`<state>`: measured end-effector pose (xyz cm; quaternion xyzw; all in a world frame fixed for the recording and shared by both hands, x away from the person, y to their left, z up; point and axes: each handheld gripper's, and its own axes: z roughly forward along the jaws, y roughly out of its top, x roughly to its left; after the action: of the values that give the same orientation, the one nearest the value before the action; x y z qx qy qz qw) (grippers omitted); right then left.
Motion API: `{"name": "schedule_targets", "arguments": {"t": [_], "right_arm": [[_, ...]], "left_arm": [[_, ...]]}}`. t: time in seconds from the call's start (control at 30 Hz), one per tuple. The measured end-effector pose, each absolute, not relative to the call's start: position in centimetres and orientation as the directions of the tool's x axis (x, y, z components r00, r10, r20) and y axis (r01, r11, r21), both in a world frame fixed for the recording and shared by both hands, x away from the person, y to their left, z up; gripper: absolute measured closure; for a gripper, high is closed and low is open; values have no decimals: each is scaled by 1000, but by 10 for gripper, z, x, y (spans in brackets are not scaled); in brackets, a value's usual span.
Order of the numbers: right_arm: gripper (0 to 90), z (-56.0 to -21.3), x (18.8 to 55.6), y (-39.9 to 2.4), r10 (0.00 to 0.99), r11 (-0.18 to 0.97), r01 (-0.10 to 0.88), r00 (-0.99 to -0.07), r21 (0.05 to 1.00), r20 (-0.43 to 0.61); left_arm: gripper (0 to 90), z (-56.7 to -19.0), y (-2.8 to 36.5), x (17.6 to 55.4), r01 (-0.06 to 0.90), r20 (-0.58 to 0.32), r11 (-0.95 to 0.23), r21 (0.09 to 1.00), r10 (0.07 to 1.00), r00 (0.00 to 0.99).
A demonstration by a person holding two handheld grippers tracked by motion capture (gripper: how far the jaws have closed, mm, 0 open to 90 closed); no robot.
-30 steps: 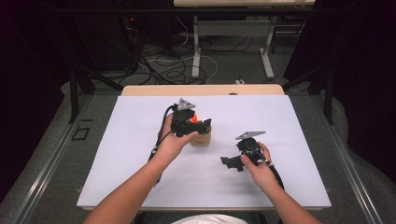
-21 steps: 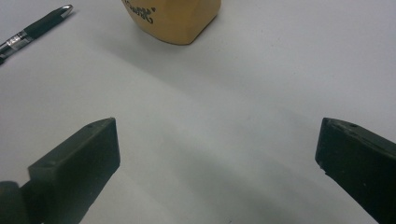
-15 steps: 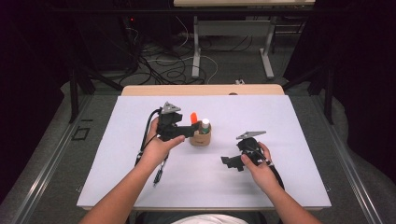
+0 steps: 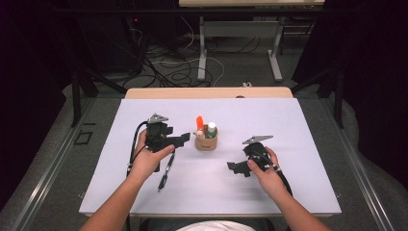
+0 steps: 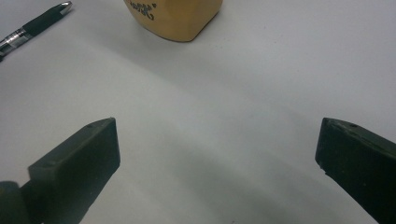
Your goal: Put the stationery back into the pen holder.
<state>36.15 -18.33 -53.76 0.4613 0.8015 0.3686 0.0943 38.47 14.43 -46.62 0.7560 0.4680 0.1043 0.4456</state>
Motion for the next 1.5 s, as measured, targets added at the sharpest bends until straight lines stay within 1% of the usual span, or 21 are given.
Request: {"name": "schedule_targets", "arguments": {"t": [0.23, 0.33, 0.53, 0.63, 0.7, 0.77, 0.93, 1.1, 1.23, 1.5], "right_arm": [[0, -538, 362, -184, 808, 310, 666, -560, 679, 181], [0, -538, 362, -184, 808, 307, 667, -560, 678, 185], [0, -537, 361, -184, 809, 299, 671, -555, 678, 192], [0, -537, 361, -184, 809, 301, 669, -556, 679, 189], [0, -537, 361, -184, 808, 302, 668, -557, 680, 189], [0, -537, 361, -184, 807, 309, 664, -562, 681, 181], [0, -536, 361, -183, 807, 314, 662, -564, 681, 176], [0, -537, 361, -184, 805, 319, 657, -568, 683, 170], [0, -537, 361, -183, 806, 308, 668, -561, 678, 187], [0, -537, 361, -184, 805, 318, 660, -567, 680, 173]], "left_arm": [[225, -476, 154, 381, 651, -289, -154, 744, 804, 520], [227, -479, 158, 381, 656, -281, -167, 736, 806, 521], [265, -487, 164, 382, 684, -283, -173, 708, 819, 500], [292, -490, 167, 382, 715, -294, -186, 673, 821, 490], [333, -493, 168, 383, 735, -302, -186, 652, 826, 476], [352, -495, 169, 384, 753, -310, -190, 630, 828, 468], [440, -500, 168, 385, 795, -340, -180, 579, 833, 436], [497, -506, 165, 388, 821, -353, -168, 546, 842, 408], [533, -511, 165, 390, 829, -329, -192, 526, 852, 406], [625, -521, 168, 396, 855, -300, -211, 474, 874, 381]]}}
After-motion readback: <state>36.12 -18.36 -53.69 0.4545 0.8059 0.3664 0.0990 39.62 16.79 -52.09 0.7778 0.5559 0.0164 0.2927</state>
